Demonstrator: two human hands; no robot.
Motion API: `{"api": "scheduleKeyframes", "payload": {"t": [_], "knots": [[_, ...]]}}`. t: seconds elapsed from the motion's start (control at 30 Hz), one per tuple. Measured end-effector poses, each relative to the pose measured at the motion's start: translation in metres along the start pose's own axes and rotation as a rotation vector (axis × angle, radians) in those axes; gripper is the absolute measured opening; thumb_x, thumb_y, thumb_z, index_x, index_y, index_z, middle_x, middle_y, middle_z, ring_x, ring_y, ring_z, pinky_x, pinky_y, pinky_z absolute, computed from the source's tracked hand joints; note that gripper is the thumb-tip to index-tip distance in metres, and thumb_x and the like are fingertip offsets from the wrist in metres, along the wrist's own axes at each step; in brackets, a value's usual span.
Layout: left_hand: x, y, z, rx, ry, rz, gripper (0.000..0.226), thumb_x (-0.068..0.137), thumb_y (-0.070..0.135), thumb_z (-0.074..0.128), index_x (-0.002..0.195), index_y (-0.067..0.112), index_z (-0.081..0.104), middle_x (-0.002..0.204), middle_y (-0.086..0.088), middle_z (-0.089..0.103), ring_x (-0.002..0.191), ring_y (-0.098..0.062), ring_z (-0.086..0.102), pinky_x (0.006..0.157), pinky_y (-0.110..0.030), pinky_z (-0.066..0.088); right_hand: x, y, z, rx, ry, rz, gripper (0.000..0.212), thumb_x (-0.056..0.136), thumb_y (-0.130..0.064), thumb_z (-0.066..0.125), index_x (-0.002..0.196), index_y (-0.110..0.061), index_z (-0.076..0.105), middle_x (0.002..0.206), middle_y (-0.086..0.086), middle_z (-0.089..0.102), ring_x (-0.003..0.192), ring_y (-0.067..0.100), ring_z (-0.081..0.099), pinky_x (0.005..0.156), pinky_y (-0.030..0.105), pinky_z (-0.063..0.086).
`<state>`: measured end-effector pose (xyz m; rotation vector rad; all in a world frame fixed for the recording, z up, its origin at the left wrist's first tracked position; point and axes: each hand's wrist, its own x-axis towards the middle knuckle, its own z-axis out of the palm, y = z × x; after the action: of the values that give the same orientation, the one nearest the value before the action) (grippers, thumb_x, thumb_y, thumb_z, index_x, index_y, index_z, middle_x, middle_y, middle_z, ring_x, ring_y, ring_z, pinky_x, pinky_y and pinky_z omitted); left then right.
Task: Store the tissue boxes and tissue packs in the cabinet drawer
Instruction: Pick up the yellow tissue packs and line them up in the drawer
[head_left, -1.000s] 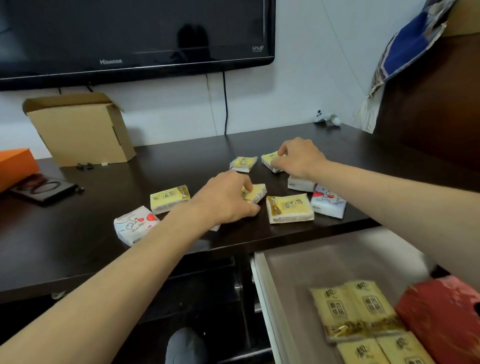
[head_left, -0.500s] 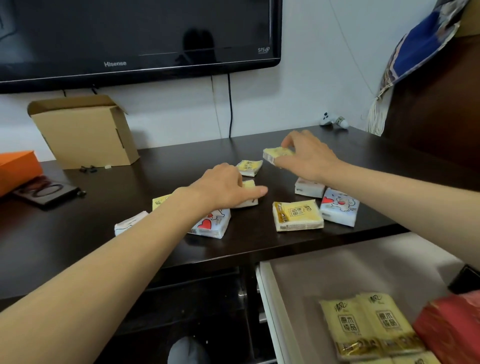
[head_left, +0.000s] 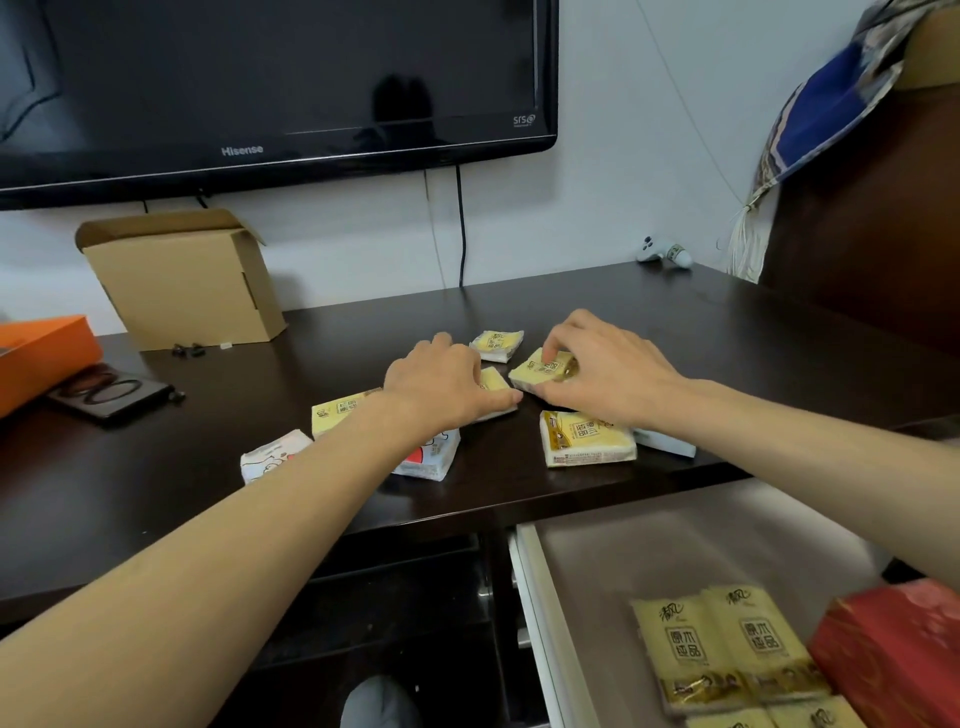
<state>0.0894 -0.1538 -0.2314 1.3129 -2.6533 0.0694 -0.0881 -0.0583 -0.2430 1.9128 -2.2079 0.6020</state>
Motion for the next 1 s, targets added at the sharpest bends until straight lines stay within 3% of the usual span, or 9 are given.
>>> {"api": "scheduleKeyframes", "payload": {"t": [0.17, 0.23, 0.37, 0.47, 0.57, 0.67, 0.77, 0.83, 1.0], "knots": [[0.014, -0.009, -0.004, -0.203, -0.151, 0.014, 0.03, 0.08, 0.032, 0.071, 0.109, 0.025, 0.067, 0.117, 0.0, 0.063, 0.1, -0.02, 0.058, 0.079, -0.033, 0.047, -0.003, 0.007, -0.002, 0.091, -0.146, -0.016, 0.035, 0.081, -0.049, 0.071, 0.113, -0.04, 0.06, 0.124, -0.016, 0.052, 0.11, 0.013, 0.054, 0.077, 0.036, 0.039], [0.015, -0.014, -0.003, -0.222, -0.135, 0.057, 0.024, 0.084, 0.016, 0.067, 0.106, 0.025, 0.068, 0.123, -0.003, 0.061, 0.106, -0.024, 0.057, 0.08, -0.031, 0.044, -0.003, 0.01, -0.005, 0.094, -0.097, -0.014, 0.031, 0.081, -0.043, 0.071, 0.11, -0.039, 0.063, 0.121, -0.015, 0.055, 0.108, 0.014, 0.056, 0.076, 0.035, 0.039], [0.012, -0.022, -0.001, -0.252, -0.066, 0.103, 0.042, 0.078, -0.013, 0.057, 0.078, 0.028, 0.069, 0.12, -0.007, 0.063, 0.108, -0.027, 0.058, 0.074, -0.031, 0.042, 0.001, 0.01, -0.007, 0.101, 0.16, 0.029, 0.024, 0.083, -0.043, 0.072, 0.103, -0.033, 0.065, 0.114, -0.011, 0.059, 0.098, 0.018, 0.06, 0.072, 0.035, 0.041], [0.01, -0.025, -0.002, -0.281, -0.056, 0.16, 0.046, 0.076, -0.017, 0.056, 0.073, 0.026, 0.071, 0.119, -0.006, 0.066, 0.112, -0.027, 0.058, 0.082, -0.037, 0.05, 0.007, 0.007, -0.01, 0.152, 0.134, 0.04, 0.033, 0.08, -0.056, 0.076, 0.098, -0.03, 0.067, 0.113, -0.009, 0.058, 0.099, 0.017, 0.059, 0.075, 0.037, 0.046], [0.006, -0.026, -0.006, -0.244, 0.074, 0.127, 0.038, 0.079, -0.01, 0.058, 0.078, 0.024, 0.074, 0.118, -0.002, 0.068, 0.112, -0.025, 0.06, 0.082, -0.04, 0.053, 0.011, 0.002, -0.011, 0.122, -0.123, 0.034, 0.04, 0.077, -0.069, 0.074, 0.092, -0.032, 0.071, 0.116, -0.01, 0.059, 0.107, 0.017, 0.057, 0.085, 0.041, 0.05], [0.004, -0.023, -0.013, -0.064, 0.194, 0.031, 0.011, 0.087, 0.023, 0.058, 0.089, 0.021, 0.069, 0.106, -0.001, 0.067, 0.093, -0.025, 0.061, 0.069, -0.037, 0.044, 0.016, 0.002, -0.012, 0.182, -0.209, -0.038, 0.031, 0.084, -0.063, 0.071, 0.085, -0.032, 0.075, 0.112, -0.011, 0.062, 0.105, 0.014, 0.059, 0.091, 0.043, 0.051], [0.006, -0.016, -0.01, 0.171, 0.073, -0.081, 0.062, 0.086, 0.07, 0.039, 0.106, 0.016, 0.063, 0.115, -0.008, 0.063, 0.1, -0.03, 0.058, 0.071, -0.038, 0.036, 0.025, 0.007, -0.014, 0.305, -0.22, -0.06, 0.014, 0.089, -0.037, 0.074, 0.083, -0.026, 0.079, 0.123, -0.01, 0.062, 0.116, 0.013, 0.058, 0.09, 0.03, 0.044], [0.006, -0.011, -0.005, 0.23, -0.028, -0.119, 0.086, 0.079, 0.085, 0.027, 0.118, 0.017, 0.062, 0.118, -0.008, 0.064, 0.106, -0.031, 0.058, 0.072, -0.038, 0.035, 0.032, 0.009, -0.014, 0.342, -0.321, -0.072, 0.005, 0.088, -0.025, 0.074, 0.088, -0.027, 0.079, 0.14, -0.009, 0.054, 0.125, 0.013, 0.049, 0.092, 0.028, 0.036], [0.012, -0.01, 0.007, 0.162, -0.041, -0.114, 0.065, 0.077, 0.078, 0.043, 0.104, 0.021, 0.055, 0.111, -0.005, 0.065, 0.099, -0.028, 0.058, 0.071, -0.037, 0.036, 0.039, 0.015, -0.012, 0.285, -0.473, -0.053, 0.022, 0.082, -0.022, 0.081, 0.098, -0.033, 0.072, 0.149, -0.004, 0.048, 0.134, 0.02, 0.043, 0.106, 0.043, 0.036]]}}
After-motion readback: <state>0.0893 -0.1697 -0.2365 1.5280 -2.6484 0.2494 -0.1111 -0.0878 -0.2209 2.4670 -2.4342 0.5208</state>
